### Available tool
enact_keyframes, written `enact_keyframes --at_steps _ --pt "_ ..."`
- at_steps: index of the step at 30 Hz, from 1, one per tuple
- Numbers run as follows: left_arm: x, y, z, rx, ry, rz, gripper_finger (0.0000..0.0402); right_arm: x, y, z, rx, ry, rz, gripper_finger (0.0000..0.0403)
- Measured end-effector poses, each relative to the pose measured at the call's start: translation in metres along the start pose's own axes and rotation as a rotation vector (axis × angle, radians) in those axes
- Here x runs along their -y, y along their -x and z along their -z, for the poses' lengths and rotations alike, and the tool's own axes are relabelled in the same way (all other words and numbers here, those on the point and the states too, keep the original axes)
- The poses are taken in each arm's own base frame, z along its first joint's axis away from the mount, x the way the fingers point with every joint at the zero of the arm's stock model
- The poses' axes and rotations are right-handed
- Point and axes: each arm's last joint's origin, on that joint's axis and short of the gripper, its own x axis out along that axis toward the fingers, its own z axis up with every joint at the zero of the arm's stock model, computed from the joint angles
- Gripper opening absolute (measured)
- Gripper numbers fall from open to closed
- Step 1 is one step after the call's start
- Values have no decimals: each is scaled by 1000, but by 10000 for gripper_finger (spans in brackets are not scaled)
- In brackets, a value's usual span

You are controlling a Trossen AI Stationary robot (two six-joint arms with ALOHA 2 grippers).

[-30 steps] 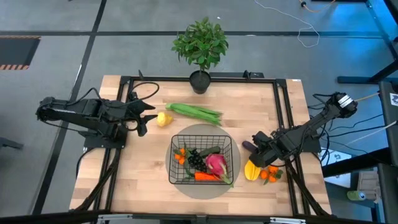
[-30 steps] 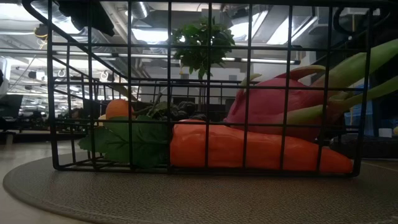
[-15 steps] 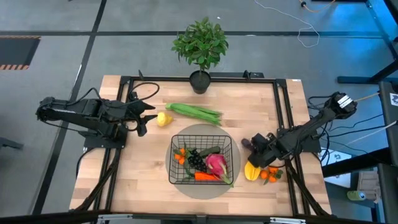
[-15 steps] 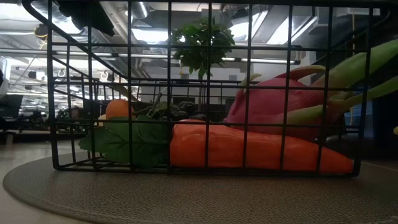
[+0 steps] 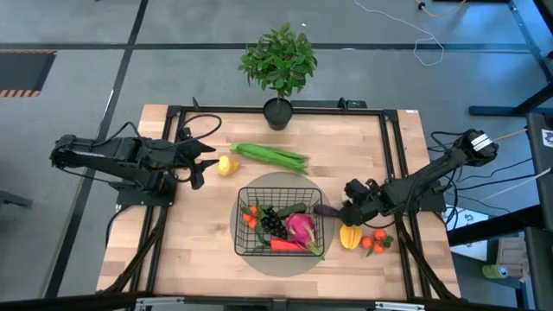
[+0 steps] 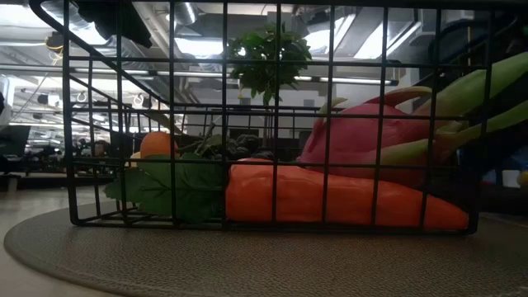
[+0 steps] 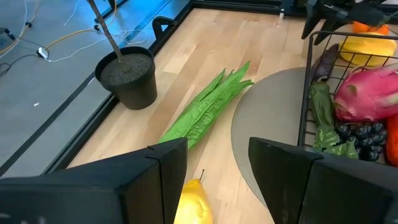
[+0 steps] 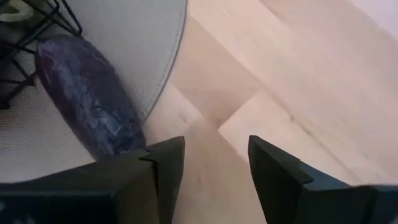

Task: Build produce basket
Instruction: Put the eggplant into the black wire basket

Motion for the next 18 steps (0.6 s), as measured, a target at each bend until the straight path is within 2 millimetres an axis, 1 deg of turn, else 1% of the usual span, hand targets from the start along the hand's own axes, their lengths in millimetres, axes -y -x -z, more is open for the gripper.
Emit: enact_keyframes --at_steps 4,8,10,12,18 --pt "0 0 0 0 0 0 160 -4 -2 -7 45 62 -34 168" --pt "0 0 0 0 0 0 160 -18 -1 -15 94 165 -181 168" --pt "0 0 0 0 0 0 160 -22 1 -16 86 226 -245 168" --pt "0 0 0 0 0 0 160 -22 1 -15 79 268 -248 168" --pt "0 0 0 0 0 0 160 -17 -4 -11 70 281 -216 168"
